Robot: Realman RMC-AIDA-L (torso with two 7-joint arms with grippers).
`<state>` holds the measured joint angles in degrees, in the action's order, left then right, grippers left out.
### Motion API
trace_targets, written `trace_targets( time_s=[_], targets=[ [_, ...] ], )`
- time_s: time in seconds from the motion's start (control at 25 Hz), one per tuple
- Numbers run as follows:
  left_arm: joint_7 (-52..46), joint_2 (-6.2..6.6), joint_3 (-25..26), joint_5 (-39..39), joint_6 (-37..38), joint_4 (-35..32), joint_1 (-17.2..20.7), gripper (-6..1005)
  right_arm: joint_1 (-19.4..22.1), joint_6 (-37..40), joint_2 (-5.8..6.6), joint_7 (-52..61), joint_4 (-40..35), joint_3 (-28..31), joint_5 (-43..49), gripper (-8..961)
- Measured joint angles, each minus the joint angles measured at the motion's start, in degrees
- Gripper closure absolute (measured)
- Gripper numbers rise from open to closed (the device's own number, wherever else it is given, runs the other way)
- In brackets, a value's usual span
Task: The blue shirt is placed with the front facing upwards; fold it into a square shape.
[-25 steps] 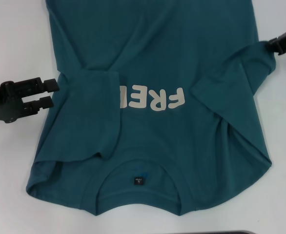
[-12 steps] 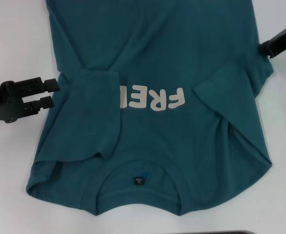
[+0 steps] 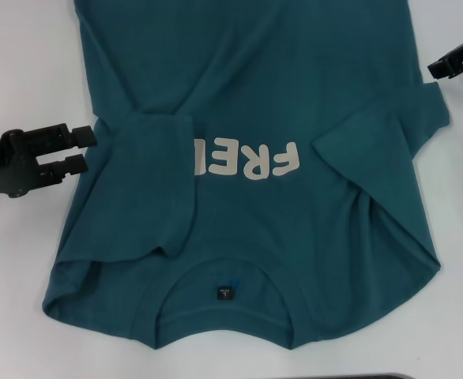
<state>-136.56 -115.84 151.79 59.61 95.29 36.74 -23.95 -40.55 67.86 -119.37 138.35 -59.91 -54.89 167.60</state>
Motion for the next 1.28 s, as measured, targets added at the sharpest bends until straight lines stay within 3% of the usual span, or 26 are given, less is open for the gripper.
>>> trace_targets(
  time_s=[0.04,0.16,0.24,0.44,0.56,0.84,1.0,1.12,1.28],
  targets=[
    [0.00,0.00,0.00,0.01,0.00,0.00,-0.01,311,-0.06,0.00,0.03,0.02,-0.23,0.52,-0.33,880],
    [0.02,0.00,0.00,0.06,0.00,0.00,-0.03,311,-0.17,0.90,0.39,-0.09,-0.64,2.51,-3.07,647],
    [0.08,0.00,0.01,0.12,0.01,0.00,-0.04,311,-0.15,3.20,1.07,-0.49,-0.66,4.40,-7.18,551],
    [2.36,0.24,0.65,0.18,2.05,0.20,-0.05,311,1.56,14.68,4.86,-4.69,3.49,11.43,-26.13,324],
    [7.63,0.38,2.59,0.87,5.15,0.41,0.14,311,3.91,22.74,6.30,-7.10,6.02,14.34,-35.83,198],
    [15.59,0.03,5.97,4.47,8.55,-0.06,2.12,310,11.46,33.59,5.50,-14.13,6.88,16.84,-51.78,206],
    [11.95,1.49,5.54,4.19,11.52,-2.01,2.97,310,13.71,34.90,4.57,-15.19,8.92,17.72,-53.94,206],
    [9.34,2.57,5.01,3.65,13.83,-2.77,4.41,310,13.70,35.14,4.56,-16.01,13.08,18.18,-54.16,206],
    [6.90,3.04,4.32,2.18,15.21,-2.47,7.01,310,13.20,34.62,4.87,-16.68,16.31,18.24,-54.15,206]
  ],
)
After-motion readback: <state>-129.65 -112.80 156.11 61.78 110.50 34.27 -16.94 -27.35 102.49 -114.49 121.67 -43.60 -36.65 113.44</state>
